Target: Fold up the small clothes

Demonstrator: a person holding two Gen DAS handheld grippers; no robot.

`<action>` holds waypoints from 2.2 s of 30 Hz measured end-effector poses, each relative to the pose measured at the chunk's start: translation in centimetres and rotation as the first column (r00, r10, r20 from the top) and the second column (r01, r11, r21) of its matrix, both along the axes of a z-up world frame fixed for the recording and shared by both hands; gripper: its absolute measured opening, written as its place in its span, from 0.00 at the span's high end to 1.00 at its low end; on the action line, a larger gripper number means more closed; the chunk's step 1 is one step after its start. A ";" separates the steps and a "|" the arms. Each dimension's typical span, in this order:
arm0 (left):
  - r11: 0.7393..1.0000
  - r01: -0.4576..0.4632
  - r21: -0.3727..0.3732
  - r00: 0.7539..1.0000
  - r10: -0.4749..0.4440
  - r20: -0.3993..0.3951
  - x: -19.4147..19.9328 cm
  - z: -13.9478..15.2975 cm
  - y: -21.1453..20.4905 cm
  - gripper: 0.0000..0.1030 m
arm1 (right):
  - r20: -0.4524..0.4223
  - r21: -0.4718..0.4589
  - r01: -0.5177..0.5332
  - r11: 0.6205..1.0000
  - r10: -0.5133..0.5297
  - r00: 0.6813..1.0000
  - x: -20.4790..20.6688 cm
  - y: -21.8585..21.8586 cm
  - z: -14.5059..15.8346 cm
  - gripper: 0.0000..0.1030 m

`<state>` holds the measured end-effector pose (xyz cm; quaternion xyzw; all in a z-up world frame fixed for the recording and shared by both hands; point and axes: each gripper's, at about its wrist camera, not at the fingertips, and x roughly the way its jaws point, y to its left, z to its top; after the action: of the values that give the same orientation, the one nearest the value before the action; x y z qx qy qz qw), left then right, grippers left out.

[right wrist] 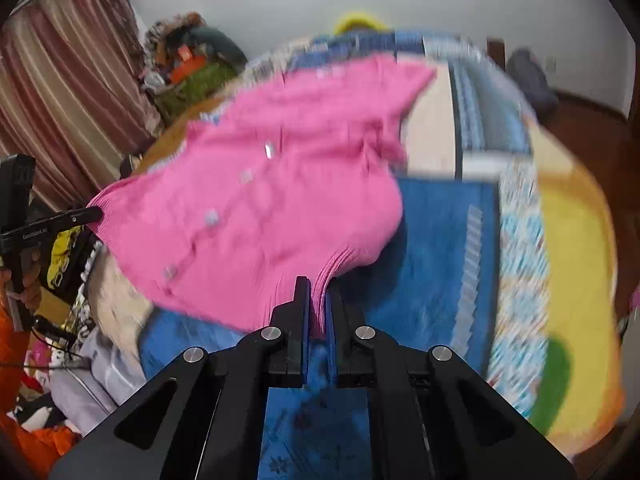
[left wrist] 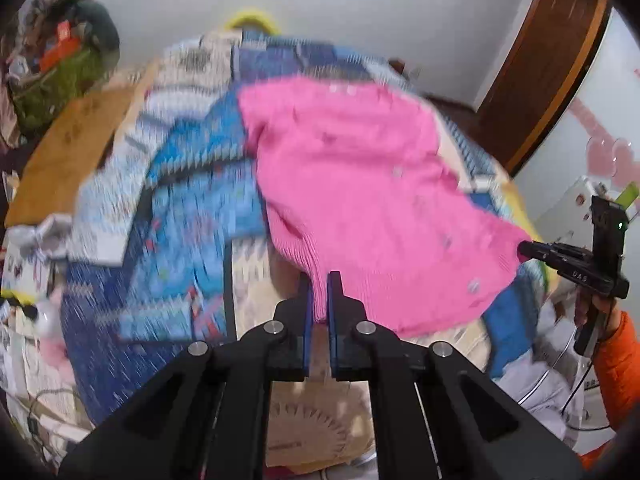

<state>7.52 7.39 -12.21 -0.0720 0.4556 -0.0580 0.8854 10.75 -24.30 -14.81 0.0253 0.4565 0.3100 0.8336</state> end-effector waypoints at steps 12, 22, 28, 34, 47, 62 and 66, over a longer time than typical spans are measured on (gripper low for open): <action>0.999 -0.034 0.038 0.974 0.024 0.224 9.0 9.6 0.8 0.95 | 0.285 0.021 0.036 0.999 -0.040 0.958 7.8 1.8 10.2 0.94; 0.993 -0.108 0.040 0.985 0.101 0.139 23.5 6.2 4.2 0.95 | 0.292 -0.029 0.082 0.996 -0.070 0.954 19.6 5.0 9.3 0.94; 0.987 -0.143 0.073 0.990 0.141 0.028 31.3 -0.5 6.6 0.95 | 0.229 -0.115 0.080 0.990 -0.052 0.972 25.9 7.1 5.1 0.94; 0.984 -0.163 0.070 0.982 0.169 -0.082 37.5 -6.9 9.0 0.95 | 0.150 -0.174 0.087 0.981 -0.061 0.987 31.1 8.1 0.4 0.94; 0.986 -0.086 0.145 0.996 0.088 -0.013 34.7 -4.4 7.0 0.38 | 0.216 -0.230 0.087 0.969 -0.036 0.976 29.2 7.6 1.3 0.52; 0.983 0.148 0.106 0.972 -0.124 -0.199 34.3 -8.8 -1.8 0.38 | 0.012 -0.147 -0.125 0.981 0.128 0.992 26.5 11.6 -2.8 0.52; 0.974 0.168 0.152 0.971 -0.137 -0.195 36.9 -8.9 -2.0 0.34 | -0.014 -0.155 -0.128 0.980 0.127 0.992 28.6 12.4 -3.7 0.52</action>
<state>44.44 5.34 -21.15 0.0330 0.5424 -0.0805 0.8356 39.35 -11.90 -18.55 -0.0684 0.4817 0.3261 0.8105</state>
